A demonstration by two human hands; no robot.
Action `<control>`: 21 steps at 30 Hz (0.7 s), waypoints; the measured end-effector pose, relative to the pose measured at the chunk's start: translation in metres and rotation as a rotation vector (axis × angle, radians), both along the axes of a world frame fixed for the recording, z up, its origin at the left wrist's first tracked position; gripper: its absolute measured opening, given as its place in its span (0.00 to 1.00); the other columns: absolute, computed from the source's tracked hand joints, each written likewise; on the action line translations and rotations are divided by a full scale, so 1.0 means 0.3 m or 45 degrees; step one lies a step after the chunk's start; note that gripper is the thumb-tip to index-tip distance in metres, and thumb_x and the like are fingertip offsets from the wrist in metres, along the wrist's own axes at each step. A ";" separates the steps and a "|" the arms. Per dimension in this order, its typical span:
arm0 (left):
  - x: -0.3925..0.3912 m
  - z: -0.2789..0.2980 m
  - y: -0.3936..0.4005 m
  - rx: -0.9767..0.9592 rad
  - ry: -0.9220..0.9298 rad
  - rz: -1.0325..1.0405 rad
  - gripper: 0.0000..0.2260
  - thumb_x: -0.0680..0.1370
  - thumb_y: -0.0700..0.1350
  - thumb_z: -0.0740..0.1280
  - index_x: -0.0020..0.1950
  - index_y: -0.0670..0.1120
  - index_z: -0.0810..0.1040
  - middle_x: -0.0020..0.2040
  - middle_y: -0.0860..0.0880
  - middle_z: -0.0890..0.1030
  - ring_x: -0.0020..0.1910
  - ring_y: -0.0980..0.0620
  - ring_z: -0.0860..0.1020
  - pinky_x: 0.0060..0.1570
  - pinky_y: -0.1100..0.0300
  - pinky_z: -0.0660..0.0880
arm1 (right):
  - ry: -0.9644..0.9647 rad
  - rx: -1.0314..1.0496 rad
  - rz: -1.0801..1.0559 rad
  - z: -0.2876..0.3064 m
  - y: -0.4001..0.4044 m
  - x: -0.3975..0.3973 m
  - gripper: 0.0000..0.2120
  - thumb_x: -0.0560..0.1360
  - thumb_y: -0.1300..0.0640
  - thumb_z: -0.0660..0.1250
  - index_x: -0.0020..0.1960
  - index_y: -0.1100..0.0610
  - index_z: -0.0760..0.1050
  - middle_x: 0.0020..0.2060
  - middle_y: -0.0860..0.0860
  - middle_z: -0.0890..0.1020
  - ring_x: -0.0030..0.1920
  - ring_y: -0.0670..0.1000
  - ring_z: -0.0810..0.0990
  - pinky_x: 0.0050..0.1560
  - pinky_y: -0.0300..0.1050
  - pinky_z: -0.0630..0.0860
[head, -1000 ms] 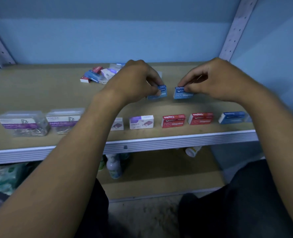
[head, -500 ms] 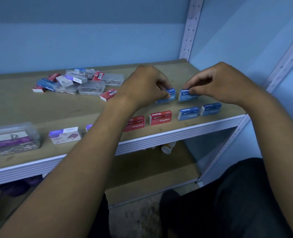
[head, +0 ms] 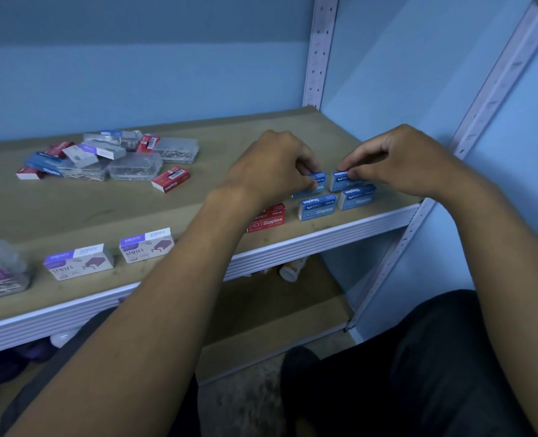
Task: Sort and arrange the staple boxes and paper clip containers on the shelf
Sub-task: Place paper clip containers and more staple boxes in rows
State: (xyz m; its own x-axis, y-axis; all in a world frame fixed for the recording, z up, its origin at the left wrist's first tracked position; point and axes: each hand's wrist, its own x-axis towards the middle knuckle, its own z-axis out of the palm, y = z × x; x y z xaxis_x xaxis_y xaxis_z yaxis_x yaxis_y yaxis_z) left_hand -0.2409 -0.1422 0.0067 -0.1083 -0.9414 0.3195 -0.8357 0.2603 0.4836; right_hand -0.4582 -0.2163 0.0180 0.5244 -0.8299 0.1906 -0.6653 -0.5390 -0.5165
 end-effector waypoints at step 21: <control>0.049 -0.012 0.013 -0.032 0.075 0.081 0.09 0.70 0.50 0.78 0.48 0.50 0.86 0.41 0.56 0.85 0.34 0.72 0.77 0.36 0.81 0.68 | -0.092 -0.040 0.027 0.001 0.011 0.042 0.08 0.76 0.57 0.73 0.50 0.44 0.86 0.45 0.40 0.86 0.48 0.39 0.83 0.54 0.36 0.77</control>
State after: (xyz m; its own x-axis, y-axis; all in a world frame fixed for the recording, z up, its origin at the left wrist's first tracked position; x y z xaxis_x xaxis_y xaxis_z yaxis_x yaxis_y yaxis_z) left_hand -0.2261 -0.1385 0.0032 -0.0291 -0.9372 0.3476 -0.8212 0.2206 0.5263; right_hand -0.4455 -0.2129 0.0182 0.5254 -0.8120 0.2541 -0.6153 -0.5689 -0.5456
